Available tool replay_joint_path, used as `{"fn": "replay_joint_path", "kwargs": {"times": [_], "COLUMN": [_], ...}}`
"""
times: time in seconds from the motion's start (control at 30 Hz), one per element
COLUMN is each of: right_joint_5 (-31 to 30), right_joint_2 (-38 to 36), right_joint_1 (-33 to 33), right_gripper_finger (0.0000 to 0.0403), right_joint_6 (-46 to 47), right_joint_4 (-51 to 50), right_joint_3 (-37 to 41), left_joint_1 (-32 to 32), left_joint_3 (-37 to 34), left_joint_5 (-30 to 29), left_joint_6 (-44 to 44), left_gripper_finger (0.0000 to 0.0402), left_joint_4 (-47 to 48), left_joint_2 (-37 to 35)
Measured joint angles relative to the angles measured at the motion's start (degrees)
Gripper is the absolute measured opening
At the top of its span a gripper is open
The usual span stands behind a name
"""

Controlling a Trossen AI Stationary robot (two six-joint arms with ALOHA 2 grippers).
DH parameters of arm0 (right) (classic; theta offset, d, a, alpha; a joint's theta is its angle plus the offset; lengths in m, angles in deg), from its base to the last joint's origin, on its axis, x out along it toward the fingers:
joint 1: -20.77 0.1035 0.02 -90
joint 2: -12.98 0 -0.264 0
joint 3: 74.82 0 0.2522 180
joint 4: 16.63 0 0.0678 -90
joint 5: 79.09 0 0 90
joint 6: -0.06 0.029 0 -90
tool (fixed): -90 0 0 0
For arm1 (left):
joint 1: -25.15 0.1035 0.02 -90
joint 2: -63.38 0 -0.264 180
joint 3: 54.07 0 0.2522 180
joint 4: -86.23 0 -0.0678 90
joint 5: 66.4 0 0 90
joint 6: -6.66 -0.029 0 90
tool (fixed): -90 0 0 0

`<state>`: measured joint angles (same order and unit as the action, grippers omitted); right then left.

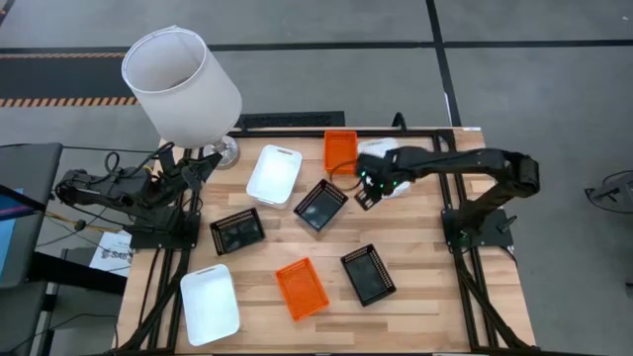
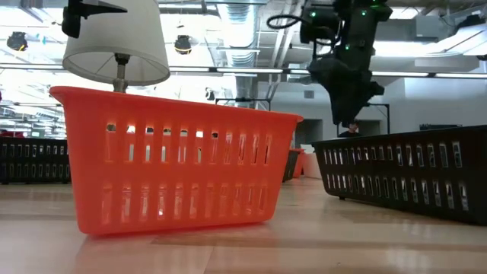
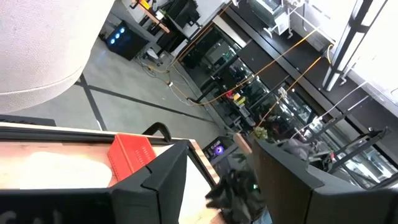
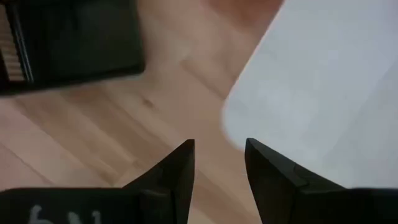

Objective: Stack baskets by color
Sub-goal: Stack the right white bin on the top white bin

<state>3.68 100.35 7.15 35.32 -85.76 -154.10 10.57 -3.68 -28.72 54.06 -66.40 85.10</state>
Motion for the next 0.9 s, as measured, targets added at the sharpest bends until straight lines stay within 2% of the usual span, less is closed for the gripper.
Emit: {"fn": "replay_joint_path", "kwargs": {"times": [0.13, 0.27, 0.37, 0.5, 0.63, 0.9], "right_joint_5": [-0.26, 0.04, -0.35, -3.35, -8.27, -8.24], "right_joint_2": [3.76, 6.19, 5.71, 1.35, -1.99, 0.3], "right_joint_1": [2.54, 4.68, 6.72, 7.85, 5.46, -2.03], "right_gripper_finger": [0.0151, 0.0145, 0.0142, 0.0141, 0.0142, 0.0127], "right_joint_6": [0.7, 0.77, 0.68, 0.31, 0.28, -1.31], "right_joint_4": [-2.8, -10.18, -13.83, -9.23, -3.6, -1.19], "right_joint_3": [0.04, 0.04, 0.11, 0.04, -0.03, 0.0], "left_joint_1": [0.01, -0.01, 0.01, 0.01, 0.01, 0.0], "left_joint_3": [0.0, 0.0, 0.0, 0.0, 0.0, 0.0], "left_joint_5": [-0.02, 0.0, 0.0, 0.0, 0.0, 0.01], "left_joint_6": [0.02, 0.04, 0.04, 0.04, 0.04, 0.14], "left_gripper_finger": [0.0171, 0.0171, 0.0171, 0.0171, 0.0171, 0.0171], "left_joint_4": [-0.01, -0.01, 0.0, 0.0, -0.02, -0.01], "left_joint_2": [0.0, 0.0, 0.0, 0.01, 0.0, 0.01]}}
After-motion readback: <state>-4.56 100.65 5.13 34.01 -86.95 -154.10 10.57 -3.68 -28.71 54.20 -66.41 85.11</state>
